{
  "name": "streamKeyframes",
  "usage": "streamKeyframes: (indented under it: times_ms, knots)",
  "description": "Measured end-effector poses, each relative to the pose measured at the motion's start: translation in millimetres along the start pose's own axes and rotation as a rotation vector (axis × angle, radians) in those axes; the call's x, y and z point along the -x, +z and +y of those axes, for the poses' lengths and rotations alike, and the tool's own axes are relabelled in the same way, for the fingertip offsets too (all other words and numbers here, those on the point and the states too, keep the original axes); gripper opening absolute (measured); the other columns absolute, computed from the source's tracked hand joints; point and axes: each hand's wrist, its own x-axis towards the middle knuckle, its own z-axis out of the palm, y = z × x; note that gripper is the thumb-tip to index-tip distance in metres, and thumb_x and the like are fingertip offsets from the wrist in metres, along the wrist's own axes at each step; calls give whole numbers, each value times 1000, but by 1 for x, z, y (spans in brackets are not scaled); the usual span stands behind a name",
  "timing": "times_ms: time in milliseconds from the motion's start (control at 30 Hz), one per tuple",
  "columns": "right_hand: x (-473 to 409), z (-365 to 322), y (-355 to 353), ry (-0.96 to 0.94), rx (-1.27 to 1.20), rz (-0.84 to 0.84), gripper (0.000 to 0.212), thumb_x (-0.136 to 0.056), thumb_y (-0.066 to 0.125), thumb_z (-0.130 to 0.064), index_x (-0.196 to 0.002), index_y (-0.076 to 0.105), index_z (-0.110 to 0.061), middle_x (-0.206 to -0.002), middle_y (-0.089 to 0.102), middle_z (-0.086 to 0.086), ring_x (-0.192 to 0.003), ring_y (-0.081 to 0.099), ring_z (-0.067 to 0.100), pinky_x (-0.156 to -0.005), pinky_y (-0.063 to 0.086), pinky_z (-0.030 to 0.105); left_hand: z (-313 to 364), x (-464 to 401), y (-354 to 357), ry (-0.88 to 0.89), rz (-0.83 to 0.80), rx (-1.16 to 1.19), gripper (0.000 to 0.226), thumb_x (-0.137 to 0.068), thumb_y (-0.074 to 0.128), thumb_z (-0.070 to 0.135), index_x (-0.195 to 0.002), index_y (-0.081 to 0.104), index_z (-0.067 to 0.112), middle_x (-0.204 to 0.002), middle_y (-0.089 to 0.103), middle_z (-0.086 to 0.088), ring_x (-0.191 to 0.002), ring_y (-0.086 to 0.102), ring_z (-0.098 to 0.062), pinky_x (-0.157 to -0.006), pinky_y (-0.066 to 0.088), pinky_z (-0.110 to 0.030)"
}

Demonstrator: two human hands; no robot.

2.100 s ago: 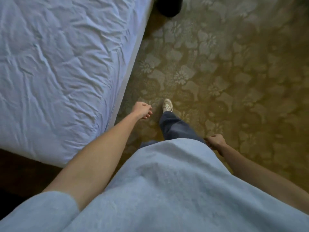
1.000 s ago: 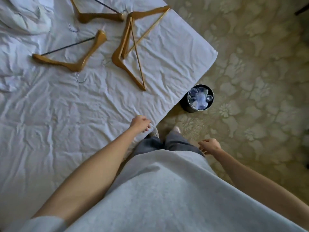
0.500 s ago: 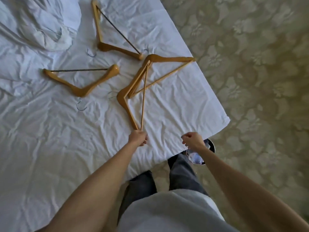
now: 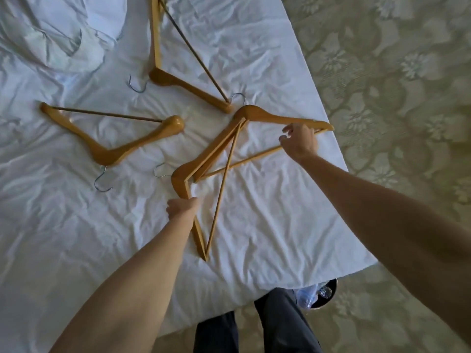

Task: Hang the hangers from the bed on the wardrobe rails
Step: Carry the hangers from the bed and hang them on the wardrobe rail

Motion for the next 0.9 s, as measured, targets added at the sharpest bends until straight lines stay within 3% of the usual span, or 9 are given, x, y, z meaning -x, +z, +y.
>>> streamKeyframes:
  times_ms: [67,167,333,467,533,633,767,833,900]
  knots:
    - [-27,0,11,-138,100,83,44,-85,67,-21,-128,62,-14,-132,56,10,-124,50,32,-100,44,44,-5,-14,6,-25,-21,-18,61,-82,77,37,-128,58,2,-125,64,-19,-109,66,-37,-87,59,-43]
    - [-53,7,31,-212,236,57,57,-89,68,-25,-142,50,-15,-141,49,10,-130,44,34,-105,37,47,-12,-28,18,25,-3,-84,45,-86,75,32,-117,66,1,-117,70,-18,-106,68,-36,-75,54,-38]
    - [-64,15,40,-233,371,52,35,-89,68,-33,-121,68,-19,-119,60,12,-115,54,36,-97,38,45,-23,-31,20,145,43,-46,29,-89,72,28,-105,71,4,-103,74,-13,-97,70,-33,-84,57,-42]
    - [-15,19,16,-137,220,-37,29,-74,77,-36,-97,76,-19,-97,69,8,-91,66,33,-75,50,39,-44,1,-7,176,-25,27,18,-89,67,23,-90,70,5,-86,76,-7,-86,72,-25,-86,59,-43]
    - [28,19,1,-60,133,-55,26,-71,79,-38,-89,73,-20,-89,71,6,-84,67,31,-68,53,38,-53,26,-27,175,-26,141,19,-89,65,22,-86,69,3,-72,75,-3,-73,73,-13,-68,58,-27]
    - [98,15,-16,52,7,-98,20,-74,77,-37,-81,65,-22,-75,70,3,-75,66,27,-67,55,42,-62,67,-58,164,46,330,19,-88,63,16,-81,66,-1,-62,71,-4,-44,62,1,-37,39,-10]
    - [190,0,-25,9,-134,-187,19,-84,70,-31,-74,58,-19,-59,58,-2,-51,55,9,-49,45,29,-71,111,-98,154,32,519,19,-87,72,23,-85,70,4,-75,72,-8,-56,66,-13,-49,48,-22]
    - [229,-16,-26,-26,-215,-232,22,-86,69,-29,-73,59,-14,-57,53,-2,-44,49,3,-42,37,16,-76,129,-112,173,-40,552,18,-86,73,28,-82,72,10,-66,67,-2,-51,60,-12,-46,45,-21]
    - [260,-33,-29,-76,-265,-276,19,-86,71,-28,-76,64,-13,-62,59,2,-50,52,3,-48,39,15,-81,144,-123,201,-92,546,22,-84,73,31,-74,70,12,-55,62,0,-42,54,-10,-42,42,-20]
